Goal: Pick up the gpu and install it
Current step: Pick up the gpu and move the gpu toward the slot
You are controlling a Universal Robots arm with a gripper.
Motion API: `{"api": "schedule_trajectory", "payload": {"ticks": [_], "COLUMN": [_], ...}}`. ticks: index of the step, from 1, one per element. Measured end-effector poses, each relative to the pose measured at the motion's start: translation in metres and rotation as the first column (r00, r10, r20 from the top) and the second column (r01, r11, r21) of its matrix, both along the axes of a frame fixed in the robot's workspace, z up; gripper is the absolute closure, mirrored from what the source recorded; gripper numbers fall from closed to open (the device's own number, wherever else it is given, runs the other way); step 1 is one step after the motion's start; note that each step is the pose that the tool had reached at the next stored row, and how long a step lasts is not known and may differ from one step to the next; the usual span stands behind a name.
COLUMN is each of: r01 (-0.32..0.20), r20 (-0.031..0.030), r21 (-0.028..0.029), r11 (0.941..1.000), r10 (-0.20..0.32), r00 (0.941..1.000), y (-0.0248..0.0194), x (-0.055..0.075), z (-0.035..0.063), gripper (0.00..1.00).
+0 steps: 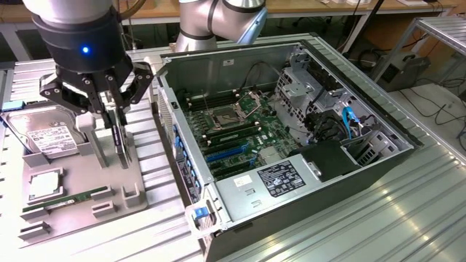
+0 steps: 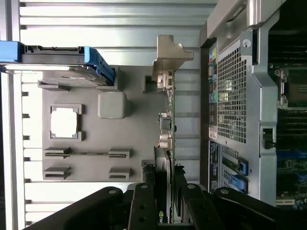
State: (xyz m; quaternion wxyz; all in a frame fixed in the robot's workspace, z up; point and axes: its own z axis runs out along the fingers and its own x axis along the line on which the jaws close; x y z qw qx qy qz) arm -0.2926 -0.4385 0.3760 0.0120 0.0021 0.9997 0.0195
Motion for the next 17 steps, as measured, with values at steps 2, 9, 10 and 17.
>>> {"api": "schedule_trajectory", "payload": {"ticks": [2, 9, 10, 17], "r01": [0.0, 0.0, 0.0, 0.0], "r20": [-0.0021, -0.0103, -0.0116, -0.0255], "r21": [0.0002, 0.0011, 0.0013, 0.0052], "r11": [1.0, 1.0, 1.0, 1.0], "r10": [0.0, 0.0, 0.0, 0.0], "r00": [1.0, 0.9999, 0.9999, 0.9997], "y": [-0.0024, -0.013, -0.0147, -0.0233], "x": [0.004, 0.025, 0.028, 0.06], "z": [0.0091, 0.0452, 0.0505, 0.0758], "gripper": [0.74, 0.74, 0.74, 0.74]}}
